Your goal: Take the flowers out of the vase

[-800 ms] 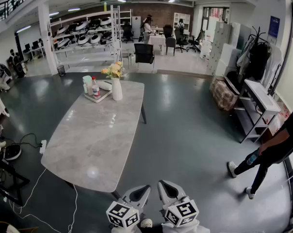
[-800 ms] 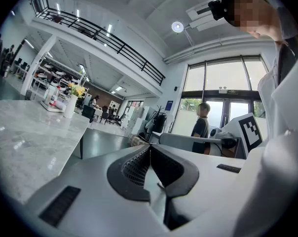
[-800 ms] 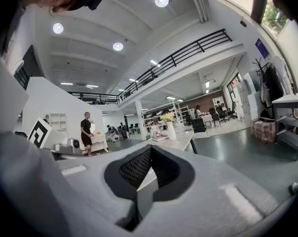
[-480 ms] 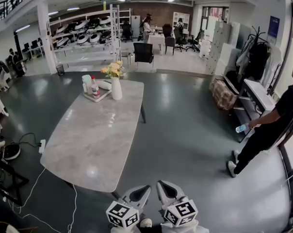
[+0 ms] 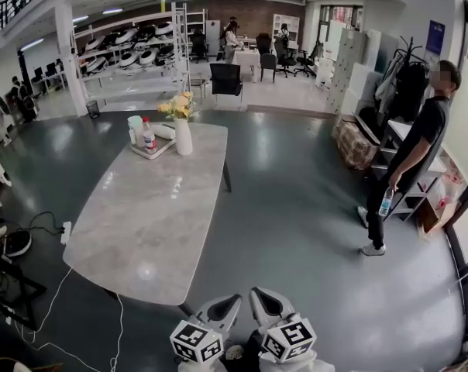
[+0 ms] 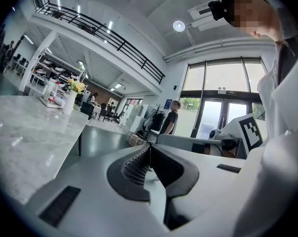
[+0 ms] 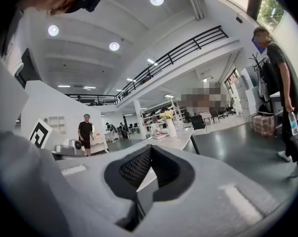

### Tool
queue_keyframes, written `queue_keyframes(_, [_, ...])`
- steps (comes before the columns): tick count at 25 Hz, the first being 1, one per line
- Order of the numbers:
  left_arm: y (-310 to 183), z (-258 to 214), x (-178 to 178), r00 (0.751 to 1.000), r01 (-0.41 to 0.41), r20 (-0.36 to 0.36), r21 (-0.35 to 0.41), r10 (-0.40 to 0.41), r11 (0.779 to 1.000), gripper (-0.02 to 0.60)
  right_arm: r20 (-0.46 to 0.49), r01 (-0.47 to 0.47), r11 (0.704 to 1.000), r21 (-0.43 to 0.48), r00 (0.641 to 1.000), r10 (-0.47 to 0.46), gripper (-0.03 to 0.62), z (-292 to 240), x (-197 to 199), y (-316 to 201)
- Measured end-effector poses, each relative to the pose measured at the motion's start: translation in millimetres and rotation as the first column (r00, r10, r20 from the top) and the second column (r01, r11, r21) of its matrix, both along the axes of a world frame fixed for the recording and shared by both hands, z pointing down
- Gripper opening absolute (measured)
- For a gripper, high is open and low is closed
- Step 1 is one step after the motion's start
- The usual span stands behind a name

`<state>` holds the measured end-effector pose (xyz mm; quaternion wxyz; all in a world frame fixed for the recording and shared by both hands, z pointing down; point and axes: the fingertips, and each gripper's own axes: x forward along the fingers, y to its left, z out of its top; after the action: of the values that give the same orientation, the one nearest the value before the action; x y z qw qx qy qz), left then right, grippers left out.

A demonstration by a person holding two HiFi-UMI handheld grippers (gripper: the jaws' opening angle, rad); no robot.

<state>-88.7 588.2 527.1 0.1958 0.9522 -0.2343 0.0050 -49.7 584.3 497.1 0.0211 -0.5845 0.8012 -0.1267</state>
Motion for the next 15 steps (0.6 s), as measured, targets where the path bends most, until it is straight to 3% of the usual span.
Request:
queue_keyframes(7, [-6.0, 2.0, 13.7, 1.000, -0.018, 0.011, -0.004, 0.018, 1.000, 0.008, -0.001, -0.010, 1.000, 0.000, 1.000, 0.010, 0.000, -1.1, 13.0, -10.1])
queue_keyframes(15, [-51.6, 1.4, 26.0, 1.000, 0.010, 0.017, -0.002, -0.010, 1.000, 0.008, 0.007, 0.009, 1.000, -0.002, 1.000, -0.009, 0.000, -0.3, 27.6, -57.4])
